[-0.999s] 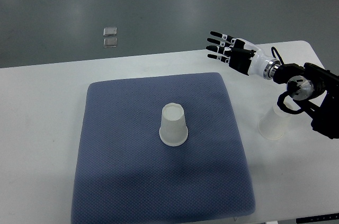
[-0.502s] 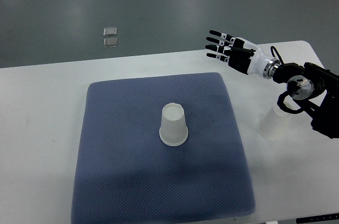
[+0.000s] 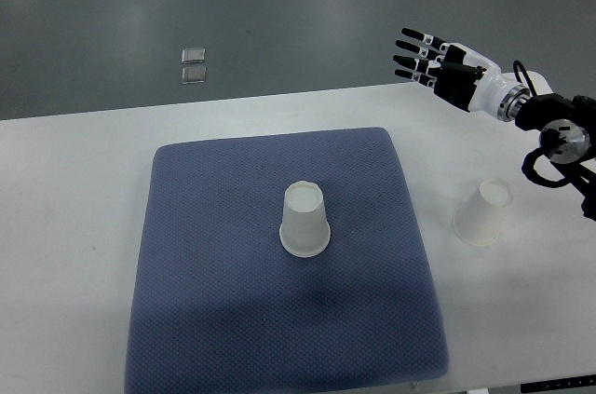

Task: Stack paper cups
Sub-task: 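Move the right hand down toward the white paper cup beside the pad, then close the right hand fingers around the standing white paper cup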

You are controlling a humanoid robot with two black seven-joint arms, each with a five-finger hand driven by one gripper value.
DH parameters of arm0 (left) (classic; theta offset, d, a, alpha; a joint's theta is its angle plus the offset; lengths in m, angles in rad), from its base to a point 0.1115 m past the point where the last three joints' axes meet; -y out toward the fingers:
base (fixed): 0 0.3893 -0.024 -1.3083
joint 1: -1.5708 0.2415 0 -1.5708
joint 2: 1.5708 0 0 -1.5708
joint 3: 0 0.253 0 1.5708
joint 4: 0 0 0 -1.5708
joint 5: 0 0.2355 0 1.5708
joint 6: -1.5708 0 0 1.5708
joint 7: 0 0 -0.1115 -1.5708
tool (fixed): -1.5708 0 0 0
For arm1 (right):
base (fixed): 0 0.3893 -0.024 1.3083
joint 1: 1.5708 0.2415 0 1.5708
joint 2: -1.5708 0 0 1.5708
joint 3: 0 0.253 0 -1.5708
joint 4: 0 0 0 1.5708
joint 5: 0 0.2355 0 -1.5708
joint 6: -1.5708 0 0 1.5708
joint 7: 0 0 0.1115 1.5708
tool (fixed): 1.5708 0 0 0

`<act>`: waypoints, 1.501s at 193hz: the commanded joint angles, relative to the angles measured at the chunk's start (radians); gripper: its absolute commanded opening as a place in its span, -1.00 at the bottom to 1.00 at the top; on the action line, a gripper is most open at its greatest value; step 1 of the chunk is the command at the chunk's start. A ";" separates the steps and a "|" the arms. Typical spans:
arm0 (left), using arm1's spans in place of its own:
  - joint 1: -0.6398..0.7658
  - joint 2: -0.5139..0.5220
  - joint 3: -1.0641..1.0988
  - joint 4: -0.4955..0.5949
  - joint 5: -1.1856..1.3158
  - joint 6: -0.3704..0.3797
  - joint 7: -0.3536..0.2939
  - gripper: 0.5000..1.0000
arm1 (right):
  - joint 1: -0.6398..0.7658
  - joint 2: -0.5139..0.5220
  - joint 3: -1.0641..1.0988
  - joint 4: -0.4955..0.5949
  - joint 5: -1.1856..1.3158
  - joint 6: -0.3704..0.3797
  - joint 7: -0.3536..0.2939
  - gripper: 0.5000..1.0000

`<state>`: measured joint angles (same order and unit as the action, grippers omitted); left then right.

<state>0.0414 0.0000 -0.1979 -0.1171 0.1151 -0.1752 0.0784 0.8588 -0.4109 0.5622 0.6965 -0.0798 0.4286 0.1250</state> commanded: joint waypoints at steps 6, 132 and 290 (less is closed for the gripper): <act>0.000 0.000 0.000 -0.001 0.000 -0.001 0.000 1.00 | 0.011 -0.048 0.002 -0.002 0.000 0.001 0.005 0.69; 0.000 0.000 0.000 0.000 0.000 0.000 0.000 1.00 | 0.077 -0.224 -0.005 0.047 -0.762 0.182 0.044 0.69; 0.000 0.000 0.000 -0.001 0.000 0.000 0.000 1.00 | 0.074 -0.482 -0.384 0.465 -1.335 -0.042 0.196 0.69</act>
<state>0.0414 0.0000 -0.1979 -0.1177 0.1150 -0.1758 0.0781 0.9394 -0.8977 0.1870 1.1652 -1.4144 0.4217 0.3215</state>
